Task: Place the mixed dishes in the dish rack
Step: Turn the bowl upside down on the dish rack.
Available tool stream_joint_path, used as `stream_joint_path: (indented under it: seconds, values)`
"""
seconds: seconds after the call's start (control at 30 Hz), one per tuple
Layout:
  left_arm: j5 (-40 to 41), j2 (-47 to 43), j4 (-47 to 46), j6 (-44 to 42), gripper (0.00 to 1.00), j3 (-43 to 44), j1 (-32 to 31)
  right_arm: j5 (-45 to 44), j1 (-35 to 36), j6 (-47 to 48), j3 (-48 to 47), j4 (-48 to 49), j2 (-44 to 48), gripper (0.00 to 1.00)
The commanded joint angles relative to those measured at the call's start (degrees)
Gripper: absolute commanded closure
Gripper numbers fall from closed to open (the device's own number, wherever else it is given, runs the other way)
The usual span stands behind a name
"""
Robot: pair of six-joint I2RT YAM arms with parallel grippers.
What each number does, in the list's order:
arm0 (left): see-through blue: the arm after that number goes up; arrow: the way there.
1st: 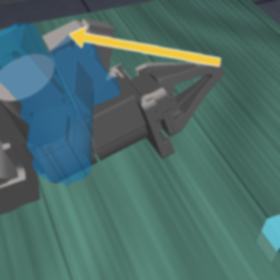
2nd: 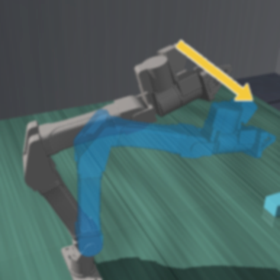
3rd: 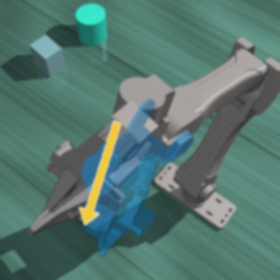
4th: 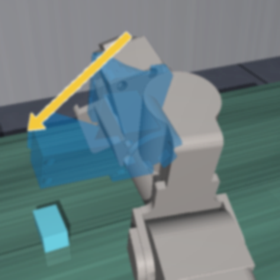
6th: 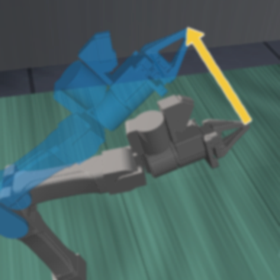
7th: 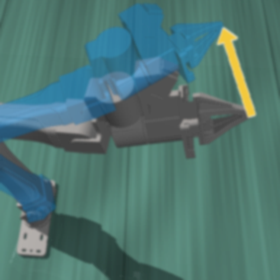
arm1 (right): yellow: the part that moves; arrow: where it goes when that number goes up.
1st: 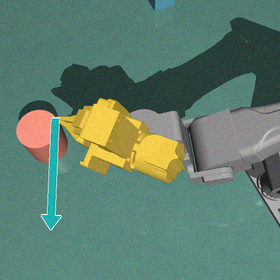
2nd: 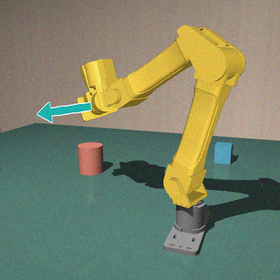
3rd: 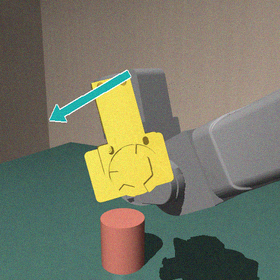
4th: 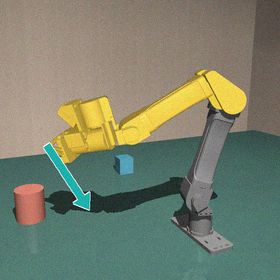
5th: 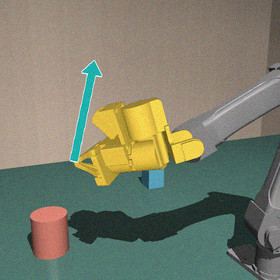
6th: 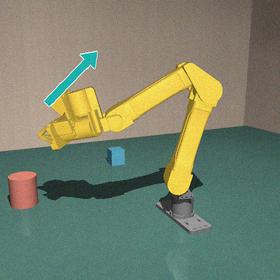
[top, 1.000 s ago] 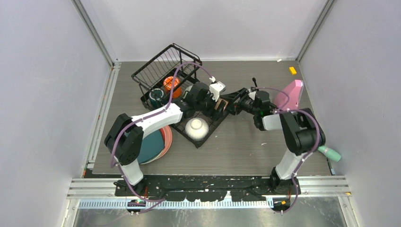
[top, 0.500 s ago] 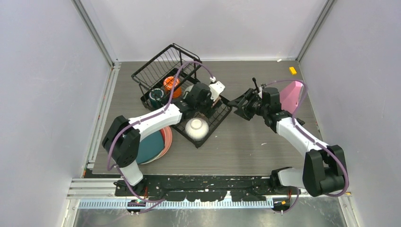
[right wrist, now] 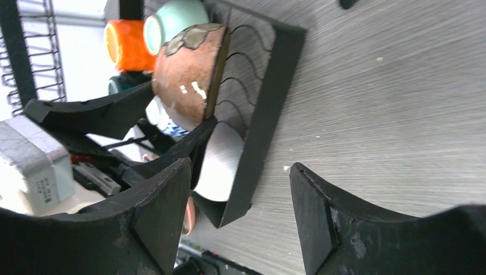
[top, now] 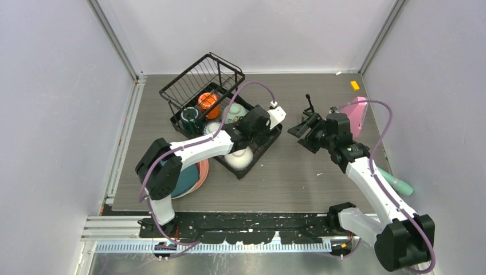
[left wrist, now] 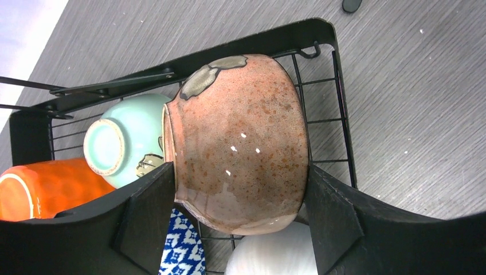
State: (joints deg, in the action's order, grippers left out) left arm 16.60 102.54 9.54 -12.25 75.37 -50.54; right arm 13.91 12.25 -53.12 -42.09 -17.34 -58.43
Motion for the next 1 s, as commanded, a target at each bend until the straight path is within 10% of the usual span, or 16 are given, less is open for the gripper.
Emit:
stream_joint_path:
  seconds: [0.0, 0.63, 0.97]
  values:
    - [-1.5, 2.9, -0.1, 3.3, 0.61, 0.5, -0.6, -10.9, -0.2, 1.4, -0.3, -7.9, 4.0, 0.3]
    - [-10.3, 3.4, 2.7, 8.9, 0.1, -1.0, -1.0, -19.4, -4.6, -3.9, -4.3, -15.3, 2.2, 0.23]
    - [-10.3, 3.9, 4.6, 8.0, 0.04, -0.2, -1.2, -12.9, -8.8, -4.5, -3.8, -12.0, -1.3, 0.23]
